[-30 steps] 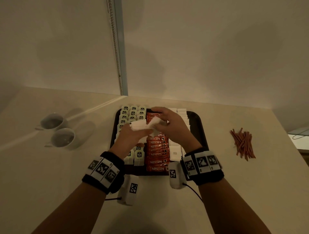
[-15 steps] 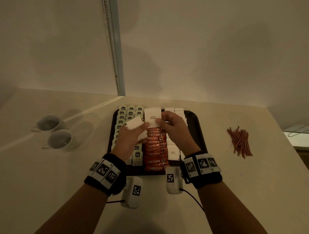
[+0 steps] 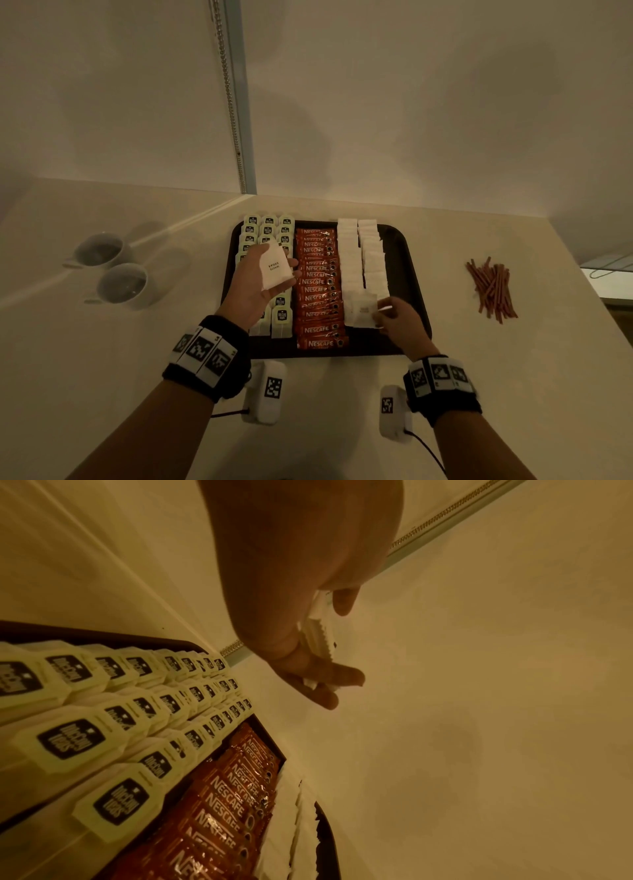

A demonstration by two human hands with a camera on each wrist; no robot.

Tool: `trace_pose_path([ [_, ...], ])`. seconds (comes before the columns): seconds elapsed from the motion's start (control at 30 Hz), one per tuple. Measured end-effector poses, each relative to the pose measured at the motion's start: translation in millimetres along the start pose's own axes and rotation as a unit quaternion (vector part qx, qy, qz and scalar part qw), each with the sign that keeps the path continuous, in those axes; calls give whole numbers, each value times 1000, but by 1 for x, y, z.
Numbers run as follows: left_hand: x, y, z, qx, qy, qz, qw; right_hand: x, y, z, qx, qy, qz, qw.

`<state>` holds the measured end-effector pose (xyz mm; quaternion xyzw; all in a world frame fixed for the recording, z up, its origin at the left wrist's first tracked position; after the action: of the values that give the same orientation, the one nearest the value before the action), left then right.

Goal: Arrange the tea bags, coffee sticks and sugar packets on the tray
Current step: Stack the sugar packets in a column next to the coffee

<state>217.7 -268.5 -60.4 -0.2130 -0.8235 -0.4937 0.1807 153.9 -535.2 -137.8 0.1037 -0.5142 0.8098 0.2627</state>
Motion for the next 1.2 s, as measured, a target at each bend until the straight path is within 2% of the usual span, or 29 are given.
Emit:
trace_pose_path([
  [0.17, 1, -2, 0, -7, 4, 1, 1000, -2, 16, -11, 5, -5, -25, 1000],
  [0.27, 1, -2, 1, -11, 8, 0, 1000, -5, 16, -14, 33, 1, -16, 999],
  [0.37, 0, -2, 2, 1, 7, 8, 1000, -7, 14, -15, 84, 36, 5, 996],
  [0.7, 0, -4, -5, 66, -35, 12, 997, -6, 8, -20, 184, 80, 36, 979],
  [0.8, 0, -4, -7, 58, -41, 11, 997, -6, 0, -17, 180, 83, 60, 978],
  [0.9, 0, -4, -6, 61, -44, 10, 997, -11, -18, -10, 175, 101, 114, 973],
  [1.0, 0, -4, -6, 56, -44, 7, 997, -22, -30, -10, 229, 84, 150, 958],
  [1.2, 1, -3, -3, 51, -36, 7, 998, -36, -34, -22, 316, 43, 160, 934],
])
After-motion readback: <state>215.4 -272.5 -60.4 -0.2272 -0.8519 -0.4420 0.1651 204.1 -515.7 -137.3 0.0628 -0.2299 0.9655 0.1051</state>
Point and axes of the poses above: each hand's wrist, its own x-axis away from the middle knuckle, its own z-axis out of the back of the hand, y = z × x, the point moved 7 cm from there along -x, towards the middle knuckle, and after that the axes turned 7 degrees about -x, right-handed, at the moved point
